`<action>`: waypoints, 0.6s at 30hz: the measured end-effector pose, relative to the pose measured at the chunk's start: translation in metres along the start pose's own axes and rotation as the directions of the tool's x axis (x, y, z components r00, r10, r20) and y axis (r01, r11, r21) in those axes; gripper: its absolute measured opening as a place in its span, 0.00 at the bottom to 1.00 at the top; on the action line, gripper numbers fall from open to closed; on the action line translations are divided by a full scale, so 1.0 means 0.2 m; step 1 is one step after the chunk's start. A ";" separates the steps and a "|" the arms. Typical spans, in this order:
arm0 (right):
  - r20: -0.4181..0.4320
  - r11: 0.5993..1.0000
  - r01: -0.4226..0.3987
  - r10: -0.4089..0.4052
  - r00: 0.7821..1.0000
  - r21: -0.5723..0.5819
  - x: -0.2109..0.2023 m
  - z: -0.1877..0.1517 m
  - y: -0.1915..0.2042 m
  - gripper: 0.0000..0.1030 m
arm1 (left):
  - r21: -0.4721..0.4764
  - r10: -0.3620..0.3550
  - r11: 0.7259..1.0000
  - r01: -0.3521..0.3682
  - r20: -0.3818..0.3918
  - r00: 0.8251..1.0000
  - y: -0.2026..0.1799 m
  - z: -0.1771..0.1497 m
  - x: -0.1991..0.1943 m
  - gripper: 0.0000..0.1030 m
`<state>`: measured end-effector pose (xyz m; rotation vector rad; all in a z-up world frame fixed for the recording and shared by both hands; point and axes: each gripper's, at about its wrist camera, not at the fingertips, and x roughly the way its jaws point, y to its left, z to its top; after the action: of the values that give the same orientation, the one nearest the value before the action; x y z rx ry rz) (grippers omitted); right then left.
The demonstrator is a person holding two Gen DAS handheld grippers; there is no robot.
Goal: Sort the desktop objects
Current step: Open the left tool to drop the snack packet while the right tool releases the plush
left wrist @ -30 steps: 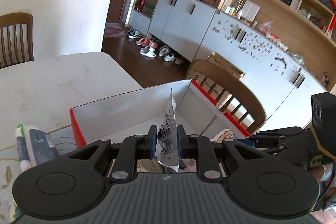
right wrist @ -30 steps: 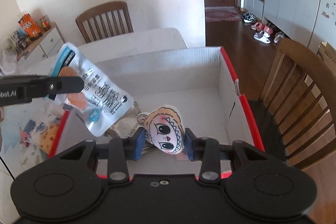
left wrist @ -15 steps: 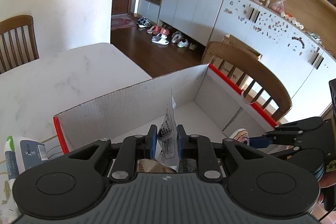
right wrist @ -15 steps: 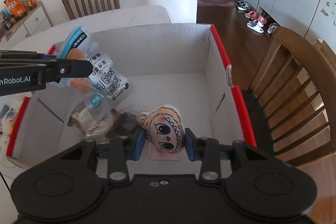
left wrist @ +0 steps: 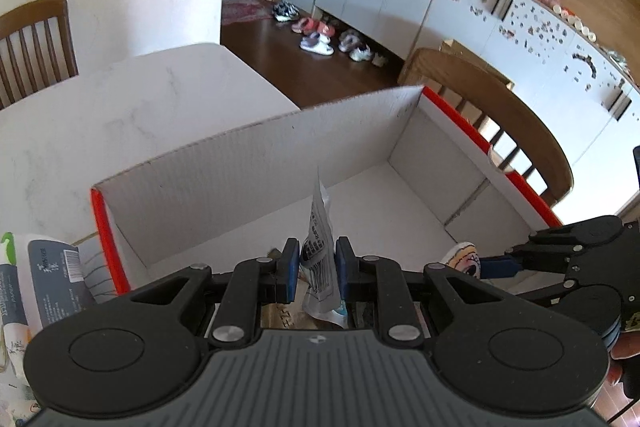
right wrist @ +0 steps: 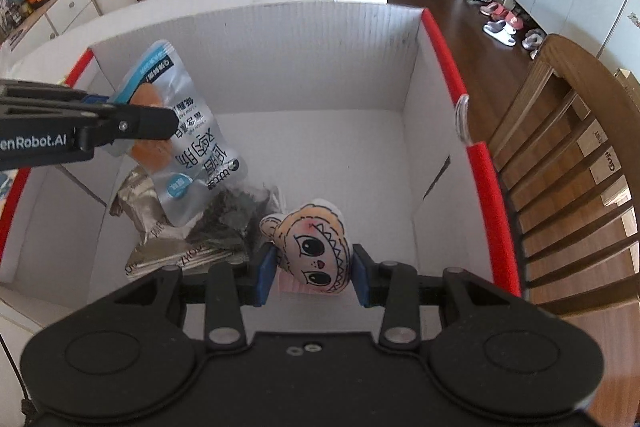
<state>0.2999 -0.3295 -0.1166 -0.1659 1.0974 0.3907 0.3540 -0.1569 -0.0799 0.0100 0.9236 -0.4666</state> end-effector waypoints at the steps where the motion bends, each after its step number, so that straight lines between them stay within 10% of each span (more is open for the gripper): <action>1: -0.003 1.000 0.000 0.000 1.000 0.000 0.01 0.00 0.00 0.38 | 0.001 -0.004 1.000 0.004 -0.012 1.000 -0.01 0.01 0.01 0.17; 12: -0.017 1.000 -0.009 0.009 1.000 -0.005 0.02 -0.02 -0.02 0.45 | 0.019 -0.005 1.000 0.008 -0.104 0.995 -0.02 -0.01 0.06 0.20; 18: -0.003 1.000 -0.018 0.018 1.000 -0.024 -0.01 -0.02 0.00 0.51 | 0.061 -0.011 0.998 0.017 -0.094 0.996 -0.06 -0.03 0.02 0.75</action>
<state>0.2961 -0.3321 -0.1171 -0.1780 1.0977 0.4202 0.3467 -0.1684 -0.0847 0.0822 1.0013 -0.5108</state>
